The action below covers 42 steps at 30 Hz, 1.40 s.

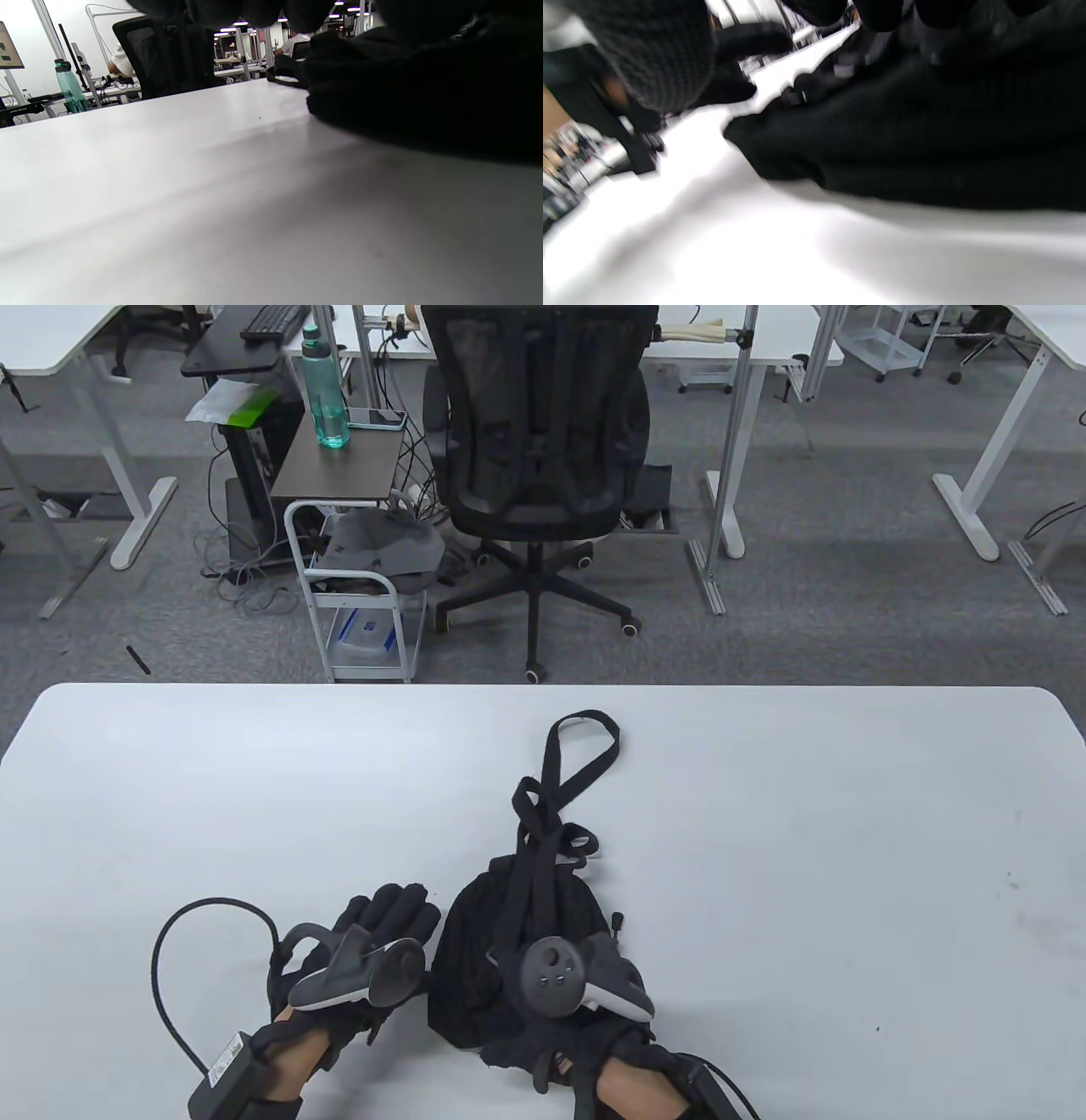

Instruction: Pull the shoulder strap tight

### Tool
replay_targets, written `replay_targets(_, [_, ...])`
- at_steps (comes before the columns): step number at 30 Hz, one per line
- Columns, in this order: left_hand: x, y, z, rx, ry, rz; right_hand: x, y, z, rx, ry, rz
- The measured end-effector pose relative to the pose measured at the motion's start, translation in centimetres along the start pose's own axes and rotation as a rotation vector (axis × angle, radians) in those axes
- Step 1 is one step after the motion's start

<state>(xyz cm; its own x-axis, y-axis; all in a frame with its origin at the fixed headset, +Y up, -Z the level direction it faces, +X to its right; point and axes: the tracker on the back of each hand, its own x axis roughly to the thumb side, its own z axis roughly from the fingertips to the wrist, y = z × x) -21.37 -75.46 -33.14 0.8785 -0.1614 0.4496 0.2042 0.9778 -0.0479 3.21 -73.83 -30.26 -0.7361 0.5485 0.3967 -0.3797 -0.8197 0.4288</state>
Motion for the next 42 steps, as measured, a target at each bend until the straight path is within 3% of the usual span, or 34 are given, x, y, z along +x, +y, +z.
replay_targets(4, [-0.2, -0.2, -0.1, 0.005, 0.004, 0.003, -3.5, -4.1, 2.5, -0.245, 0.049, -0.058])
replay_targets(8, [-0.4, -0.4, -0.3, 0.004, 0.008, 0.001, -8.4, -5.5, 3.1, -0.379, 0.183, -0.011])
replay_targets(12, [-0.6, -0.6, -0.4, -0.004, 0.022, 0.015, -12.7, -5.2, 2.8, -0.345, 0.308, 0.119])
replay_targets(17, [-1.3, -1.2, -0.4, -0.005, 0.031, 0.056, -16.3, -3.9, 2.7, -0.303, 0.407, 0.014])
replay_targets(23, [-2.0, -1.5, -0.4, -0.004, 0.044, 0.125, -16.7, -4.3, 3.4, -0.347, 0.422, 0.026])
replay_targets(25, [-1.8, -0.9, -0.5, 0.077, 0.004, 0.172, -16.5, -4.3, 3.6, -0.355, 0.416, 0.011])
replay_targets(29, [0.7, 2.2, -0.5, 0.224, -0.094, 0.249, -16.0, -4.7, 3.7, -0.361, 0.397, 0.004])
replay_targets(33, [5.3, 5.8, -0.9, 0.355, -0.219, 0.128, -15.5, -4.8, 3.7, -0.379, 0.383, -0.021])
replay_targets(37, [10.8, 7.7, -2.9, 0.272, -0.326, -0.014, -15.4, -4.8, 3.6, -0.375, 0.376, -0.033])
replay_targets(42, [14.8, 6.0, -5.8, 0.176, -0.358, -0.257, -14.9, -4.8, 3.6, -0.371, 0.354, -0.04])
